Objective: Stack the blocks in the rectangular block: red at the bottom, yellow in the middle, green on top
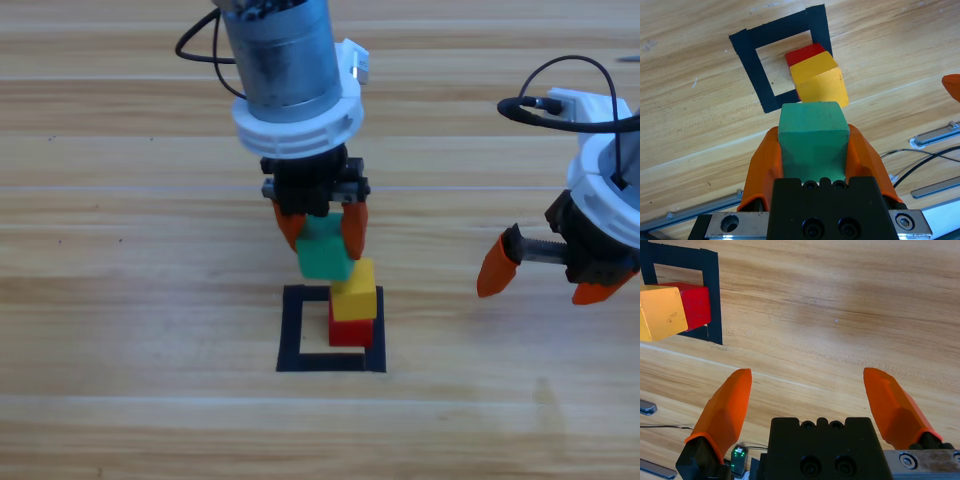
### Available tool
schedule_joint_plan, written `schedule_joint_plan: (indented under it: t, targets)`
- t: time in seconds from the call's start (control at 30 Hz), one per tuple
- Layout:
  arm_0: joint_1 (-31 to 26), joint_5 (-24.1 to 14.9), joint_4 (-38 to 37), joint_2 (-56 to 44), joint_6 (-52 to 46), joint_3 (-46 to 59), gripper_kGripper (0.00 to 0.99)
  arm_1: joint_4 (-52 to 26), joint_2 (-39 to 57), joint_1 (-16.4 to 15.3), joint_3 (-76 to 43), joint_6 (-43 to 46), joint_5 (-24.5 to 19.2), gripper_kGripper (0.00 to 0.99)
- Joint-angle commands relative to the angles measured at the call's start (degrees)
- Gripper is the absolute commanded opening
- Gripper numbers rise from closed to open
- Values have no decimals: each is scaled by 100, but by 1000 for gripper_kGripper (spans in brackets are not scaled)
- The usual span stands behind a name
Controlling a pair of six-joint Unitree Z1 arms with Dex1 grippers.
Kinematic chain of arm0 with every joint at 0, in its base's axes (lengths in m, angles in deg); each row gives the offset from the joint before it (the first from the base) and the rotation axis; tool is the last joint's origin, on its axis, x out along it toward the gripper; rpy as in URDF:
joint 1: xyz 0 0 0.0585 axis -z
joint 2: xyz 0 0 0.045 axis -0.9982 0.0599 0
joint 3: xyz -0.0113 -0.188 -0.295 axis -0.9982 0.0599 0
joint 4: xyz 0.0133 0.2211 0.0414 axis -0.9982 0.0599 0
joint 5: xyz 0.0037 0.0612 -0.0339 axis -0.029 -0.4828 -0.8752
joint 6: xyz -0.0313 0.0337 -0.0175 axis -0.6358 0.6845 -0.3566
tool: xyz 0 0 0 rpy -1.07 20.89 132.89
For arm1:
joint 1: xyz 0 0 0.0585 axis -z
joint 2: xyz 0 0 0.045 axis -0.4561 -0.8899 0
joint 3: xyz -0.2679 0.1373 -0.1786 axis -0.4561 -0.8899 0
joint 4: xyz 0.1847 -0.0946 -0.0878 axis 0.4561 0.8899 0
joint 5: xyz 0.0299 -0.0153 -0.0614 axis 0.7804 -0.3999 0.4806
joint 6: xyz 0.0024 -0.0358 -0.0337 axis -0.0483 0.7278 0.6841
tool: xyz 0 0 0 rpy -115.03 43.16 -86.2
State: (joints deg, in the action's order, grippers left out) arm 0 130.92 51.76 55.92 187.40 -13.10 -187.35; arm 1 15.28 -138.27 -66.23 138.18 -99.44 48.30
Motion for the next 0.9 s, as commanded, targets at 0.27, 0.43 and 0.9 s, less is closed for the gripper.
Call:
schedule_joint_plan:
  t: [0.27, 0.43, 0.9]
  targets:
    - [302, 50, 26, 373, -121, -301, 94, -91, 62, 87, -170, -11, -96, 989]
    - [319, -3, 26, 373, -121, -292, 94, -91, 62, 87, -170, -11, -96, 989]
    - [319, -267, 26, 355, -68, -257, 92, -82, 71, 104, -179, -11, -104, 989]
